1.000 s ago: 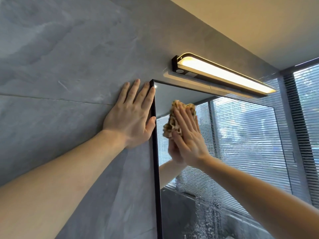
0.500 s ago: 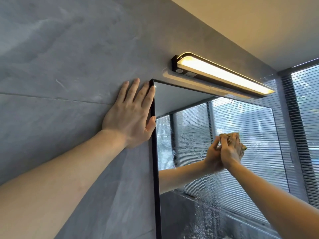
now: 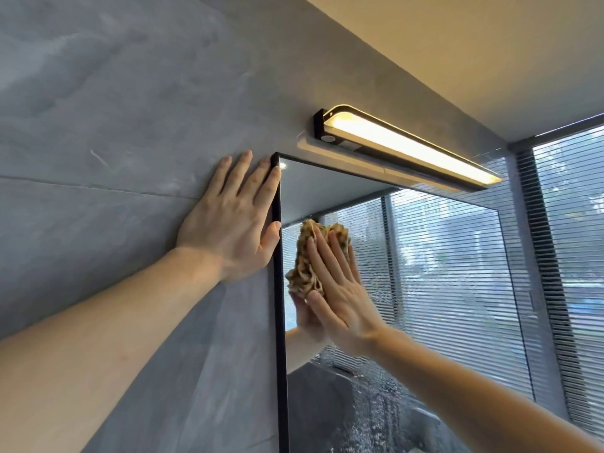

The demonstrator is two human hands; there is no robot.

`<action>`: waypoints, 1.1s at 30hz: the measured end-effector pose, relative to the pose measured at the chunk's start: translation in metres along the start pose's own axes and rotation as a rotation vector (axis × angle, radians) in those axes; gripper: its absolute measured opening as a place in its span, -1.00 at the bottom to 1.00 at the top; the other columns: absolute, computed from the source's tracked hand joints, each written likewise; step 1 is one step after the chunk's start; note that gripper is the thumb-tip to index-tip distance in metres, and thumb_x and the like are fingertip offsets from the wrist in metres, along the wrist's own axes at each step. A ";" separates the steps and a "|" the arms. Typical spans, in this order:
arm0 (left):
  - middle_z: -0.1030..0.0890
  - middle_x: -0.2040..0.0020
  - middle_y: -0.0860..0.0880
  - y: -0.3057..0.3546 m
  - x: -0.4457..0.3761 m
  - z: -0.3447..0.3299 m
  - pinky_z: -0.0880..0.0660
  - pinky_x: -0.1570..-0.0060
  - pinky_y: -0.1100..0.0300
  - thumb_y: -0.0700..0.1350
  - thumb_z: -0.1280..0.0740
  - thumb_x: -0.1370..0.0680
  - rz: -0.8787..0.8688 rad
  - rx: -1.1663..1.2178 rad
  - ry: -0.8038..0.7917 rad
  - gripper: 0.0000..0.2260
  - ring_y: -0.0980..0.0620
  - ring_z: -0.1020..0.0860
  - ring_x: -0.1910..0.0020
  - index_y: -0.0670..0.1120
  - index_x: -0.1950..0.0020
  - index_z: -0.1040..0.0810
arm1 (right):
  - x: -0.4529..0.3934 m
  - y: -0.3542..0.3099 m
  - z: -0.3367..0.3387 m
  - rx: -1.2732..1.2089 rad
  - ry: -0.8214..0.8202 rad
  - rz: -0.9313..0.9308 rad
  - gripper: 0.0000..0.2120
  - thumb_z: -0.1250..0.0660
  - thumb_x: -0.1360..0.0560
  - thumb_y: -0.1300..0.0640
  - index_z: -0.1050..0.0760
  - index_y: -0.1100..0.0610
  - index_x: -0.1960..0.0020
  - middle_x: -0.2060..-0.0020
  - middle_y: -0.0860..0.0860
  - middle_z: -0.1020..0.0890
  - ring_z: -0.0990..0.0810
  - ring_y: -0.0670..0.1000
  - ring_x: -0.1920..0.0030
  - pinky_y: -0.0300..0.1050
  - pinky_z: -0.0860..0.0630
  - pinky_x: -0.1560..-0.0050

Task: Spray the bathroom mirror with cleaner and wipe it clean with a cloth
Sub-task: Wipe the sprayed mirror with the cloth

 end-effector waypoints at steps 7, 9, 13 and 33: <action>-0.15 -0.71 -0.20 0.000 -0.001 -0.001 0.01 -0.66 -0.23 0.20 0.09 -0.60 -0.004 -0.019 0.018 -0.25 -0.27 -0.04 -0.70 -0.17 -0.73 -0.01 | 0.019 0.133 0.000 -0.010 0.279 -0.381 -0.37 0.11 -0.71 -0.10 0.04 0.10 -0.73 -0.73 0.03 0.02 0.13 -0.02 -0.73 0.06 0.16 -0.71; -0.16 -0.70 -0.20 0.000 -0.001 -0.001 0.01 -0.66 -0.23 0.21 0.09 -0.60 -0.002 -0.022 0.020 -0.24 -0.27 -0.05 -0.70 -0.17 -0.72 -0.01 | 0.036 0.177 0.006 -0.034 0.285 -0.581 -0.32 0.12 -0.67 -0.15 0.06 0.10 -0.73 -0.73 0.03 0.03 0.14 0.00 -0.72 0.06 0.19 -0.71; -0.15 -0.71 -0.20 0.002 -0.001 -0.001 0.02 -0.66 -0.22 0.21 0.10 -0.60 -0.004 -0.027 0.018 -0.24 -0.27 -0.05 -0.70 -0.16 -0.72 0.01 | 0.071 0.221 0.009 -0.128 0.206 -0.944 -0.19 0.12 -0.55 -0.20 0.14 0.07 -0.74 -0.74 0.01 0.10 0.17 0.01 -0.72 -0.02 0.28 -0.69; -0.13 -0.71 -0.19 0.000 0.000 -0.001 0.05 -0.67 -0.22 0.19 0.10 -0.59 -0.001 -0.020 0.012 -0.25 -0.27 -0.03 -0.70 -0.16 -0.72 0.01 | -0.059 0.010 0.006 -0.096 0.165 -0.284 -0.32 0.19 -0.66 -0.21 0.11 0.01 -0.73 -0.74 -0.01 0.10 0.26 -0.07 -0.70 0.13 0.27 -0.69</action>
Point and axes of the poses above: each hand's wrist, its own x-axis away from the middle knuckle, its own z-axis out of the back of the hand, y = z × x, the point moved 4 cm from there along -x, towards the middle knuckle
